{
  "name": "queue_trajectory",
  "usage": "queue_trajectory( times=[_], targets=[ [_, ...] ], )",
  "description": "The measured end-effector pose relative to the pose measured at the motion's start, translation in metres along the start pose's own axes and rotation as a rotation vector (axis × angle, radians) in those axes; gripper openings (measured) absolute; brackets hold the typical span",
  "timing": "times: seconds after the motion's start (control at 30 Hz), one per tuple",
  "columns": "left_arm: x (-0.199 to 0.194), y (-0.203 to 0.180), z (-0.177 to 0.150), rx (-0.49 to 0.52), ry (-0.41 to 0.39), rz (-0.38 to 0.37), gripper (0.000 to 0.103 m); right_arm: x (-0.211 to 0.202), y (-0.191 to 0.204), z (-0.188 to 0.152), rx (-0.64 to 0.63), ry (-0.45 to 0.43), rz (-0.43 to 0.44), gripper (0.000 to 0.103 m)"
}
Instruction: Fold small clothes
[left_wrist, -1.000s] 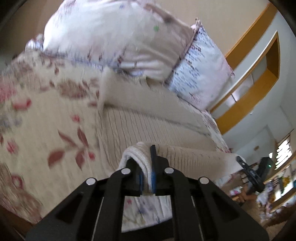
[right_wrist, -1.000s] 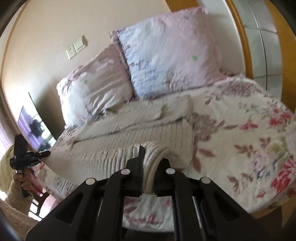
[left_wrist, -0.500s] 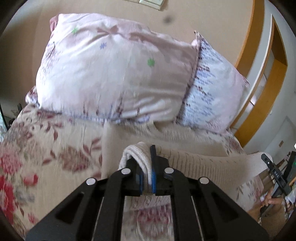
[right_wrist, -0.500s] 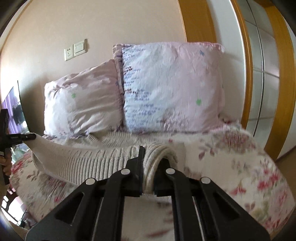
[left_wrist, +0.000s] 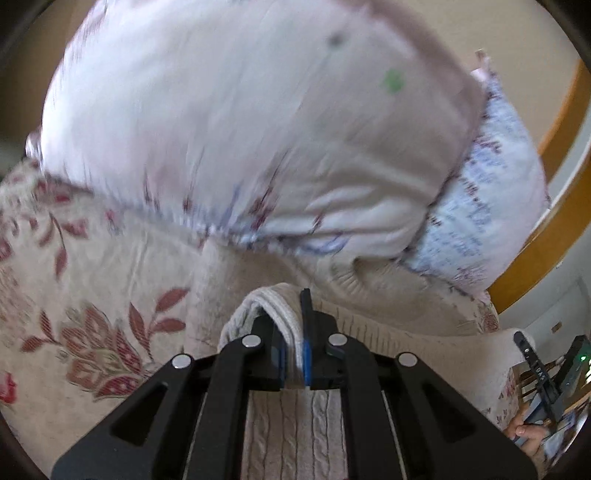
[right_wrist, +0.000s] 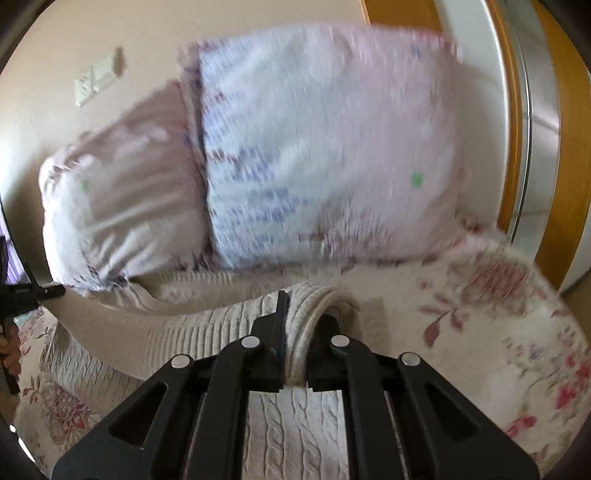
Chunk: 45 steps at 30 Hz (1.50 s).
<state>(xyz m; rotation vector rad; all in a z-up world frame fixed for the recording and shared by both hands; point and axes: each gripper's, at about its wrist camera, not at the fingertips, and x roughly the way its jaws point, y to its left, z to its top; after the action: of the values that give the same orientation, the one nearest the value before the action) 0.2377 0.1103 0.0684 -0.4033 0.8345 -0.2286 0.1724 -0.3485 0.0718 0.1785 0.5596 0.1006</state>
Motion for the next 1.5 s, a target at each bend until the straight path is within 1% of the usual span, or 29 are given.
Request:
queue_trajectory(
  times=[0.07,0.17,0.33,0.4,0.47,0.63,0.77,0.83,0.9,0.93,1.0,1.03,1.1,1.2,1.27,1.33,1.43,1.47,1.5],
  targets=[
    [0.010,0.008,-0.003,-0.029,0.019,0.003,0.006,0.008,-0.003,-0.004,0.017,0.024,-0.007,0.008],
    [0.011,0.009,-0.003,-0.027,0.011,-0.001,0.006,0.012,-0.008,-0.008,0.048,0.036,-0.002,0.008],
    [0.005,0.007,0.006,-0.054,-0.039,-0.048,0.006,0.003,-0.005,-0.001,0.050,-0.016,-0.007,0.008],
    [0.008,0.005,0.009,-0.048,-0.042,-0.042,0.006,0.006,-0.006,0.002,0.054,-0.015,-0.004,0.008],
    [0.019,0.006,0.009,-0.055,-0.019,-0.024,0.006,0.015,-0.009,0.003,0.071,0.010,-0.006,0.008],
    [0.040,0.016,0.006,-0.102,0.029,-0.010,0.007,0.042,-0.024,0.002,0.161,0.091,0.017,0.008],
    [0.046,0.015,0.006,-0.102,0.043,0.006,0.009,0.059,-0.033,0.003,0.225,0.139,0.035,0.009],
    [0.049,0.013,0.007,-0.099,0.050,0.009,0.012,0.068,-0.034,0.003,0.246,0.170,0.031,0.013],
    [0.052,0.012,0.008,-0.106,0.053,0.007,0.021,0.076,-0.034,0.004,0.268,0.194,0.033,0.025],
    [0.053,0.012,0.009,-0.112,0.054,0.004,0.023,0.080,-0.035,0.005,0.284,0.205,0.043,0.035],
    [0.056,0.011,0.011,-0.118,0.058,-0.003,0.034,0.088,-0.034,0.006,0.308,0.222,0.056,0.043],
    [0.056,0.010,0.012,-0.118,0.058,-0.006,0.037,0.089,-0.034,0.007,0.314,0.223,0.058,0.046],
    [0.055,0.010,0.013,-0.120,0.055,-0.014,0.049,0.091,-0.034,0.008,0.320,0.224,0.056,0.047],
    [0.047,0.010,0.016,-0.120,0.038,-0.016,0.063,0.084,-0.036,0.008,0.325,0.206,0.055,0.047],
    [0.038,0.014,0.016,-0.120,0.023,0.022,0.073,0.072,-0.041,0.009,0.310,0.178,0.028,0.047],
    [0.029,0.020,0.016,-0.123,0.012,0.034,0.073,0.060,-0.048,0.009,0.308,0.154,0.018,0.047],
    [0.019,0.031,0.012,-0.130,0.016,0.039,0.071,0.044,-0.057,0.007,0.304,0.148,0.012,0.047],
    [0.016,0.032,0.009,-0.126,0.019,0.041,0.071,0.040,-0.060,0.006,0.297,0.149,0.004,0.047],
    [0.013,0.034,0.006,-0.116,0.021,0.043,0.067,0.035,-0.061,0.005,0.287,0.149,-0.001,0.047]
  ],
)
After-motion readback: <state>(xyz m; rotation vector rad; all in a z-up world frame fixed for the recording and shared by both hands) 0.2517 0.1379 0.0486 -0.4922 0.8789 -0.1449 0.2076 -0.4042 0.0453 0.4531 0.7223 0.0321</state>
